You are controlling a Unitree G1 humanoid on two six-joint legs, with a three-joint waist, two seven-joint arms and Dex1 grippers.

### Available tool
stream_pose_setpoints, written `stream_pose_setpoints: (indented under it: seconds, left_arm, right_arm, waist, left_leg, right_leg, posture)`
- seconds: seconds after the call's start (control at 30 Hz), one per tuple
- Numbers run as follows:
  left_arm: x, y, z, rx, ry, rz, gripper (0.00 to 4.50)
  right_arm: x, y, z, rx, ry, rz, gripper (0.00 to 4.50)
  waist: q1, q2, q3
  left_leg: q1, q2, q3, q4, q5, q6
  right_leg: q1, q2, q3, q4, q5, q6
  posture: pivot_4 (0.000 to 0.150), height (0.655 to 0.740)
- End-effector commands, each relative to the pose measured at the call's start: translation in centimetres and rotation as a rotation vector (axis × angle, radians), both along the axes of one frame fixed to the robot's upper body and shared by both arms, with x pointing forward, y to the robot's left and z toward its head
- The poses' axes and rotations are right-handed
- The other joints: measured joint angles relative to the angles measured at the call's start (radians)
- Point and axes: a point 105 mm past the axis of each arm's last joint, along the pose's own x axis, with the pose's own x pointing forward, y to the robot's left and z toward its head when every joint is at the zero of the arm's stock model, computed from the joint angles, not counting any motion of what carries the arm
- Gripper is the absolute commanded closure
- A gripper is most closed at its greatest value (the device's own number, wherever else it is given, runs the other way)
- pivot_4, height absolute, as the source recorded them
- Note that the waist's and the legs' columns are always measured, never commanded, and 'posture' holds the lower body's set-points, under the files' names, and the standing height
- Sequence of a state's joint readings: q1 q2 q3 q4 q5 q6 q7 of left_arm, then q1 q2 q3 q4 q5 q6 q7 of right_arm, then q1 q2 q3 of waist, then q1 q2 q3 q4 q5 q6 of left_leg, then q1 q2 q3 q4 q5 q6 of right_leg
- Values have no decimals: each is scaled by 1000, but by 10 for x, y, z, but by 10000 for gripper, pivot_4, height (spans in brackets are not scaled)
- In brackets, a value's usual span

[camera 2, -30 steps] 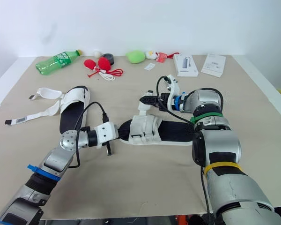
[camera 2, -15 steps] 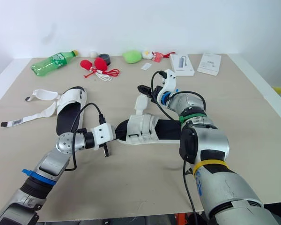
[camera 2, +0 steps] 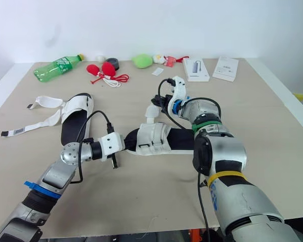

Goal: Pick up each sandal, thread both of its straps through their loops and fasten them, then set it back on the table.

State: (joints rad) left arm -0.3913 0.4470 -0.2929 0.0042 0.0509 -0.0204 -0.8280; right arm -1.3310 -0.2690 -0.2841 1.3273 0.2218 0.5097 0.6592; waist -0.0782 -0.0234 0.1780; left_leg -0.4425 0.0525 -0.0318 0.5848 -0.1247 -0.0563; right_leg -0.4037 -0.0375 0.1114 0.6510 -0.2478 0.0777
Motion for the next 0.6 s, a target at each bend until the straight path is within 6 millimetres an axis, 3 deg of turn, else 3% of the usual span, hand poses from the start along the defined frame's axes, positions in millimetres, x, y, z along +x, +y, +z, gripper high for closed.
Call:
stream_pose_setpoints:
  seconds: [0.03,0.13,0.17,0.27,0.4,0.6]
  left_arm:
    - [-3,2,-24,58,75,4,45000]
    - [-2,1,-24,60,73,2,45000]
    - [-2,1,-24,60,73,2,45000]
    - [-2,1,-24,63,74,1,45000]
    - [-2,0,-25,65,77,-3,45000]
    - [-3,0,-25,67,77,-5,45000]
  right_arm:
    - [4,-5,33,-14,-111,16,41419]
    - [5,-13,34,-18,-100,-1,41419]
    - [5,-16,34,-12,-94,-10,39333]
    - [5,-23,29,-22,-80,-27,29921]
    - [3,-21,22,4,-26,-31,13975]
    - [-1,-10,12,61,56,-19,13975]
  waist:
    - [0,0,0]
    - [0,0,0]
    - [0,0,0]
    - [0,0,0]
    - [0,0,0]
    - [0,0,0]
  left_leg:
    - [0,0,0,0,0,0]
    - [0,0,0,0,0,0]
    - [0,0,0,0,0,0]
    - [0,0,0,1,0,0]
    - [1,0,0,1,0,0]
    - [1,0,0,1,0,0]
  right_leg:
    - [0,0,0,0,0,0]
    - [0,0,0,0,0,0]
    - [0,0,0,0,0,1]
    - [0,0,0,0,0,1]
    - [0,0,0,0,1,1]
    - [1,0,0,1,1,1]
  posture:
    - [1500,7400]
    - [1500,7400]
    - [1500,7400]
    - [1500,7400]
    - [1500,7400]
    - [1500,7400]
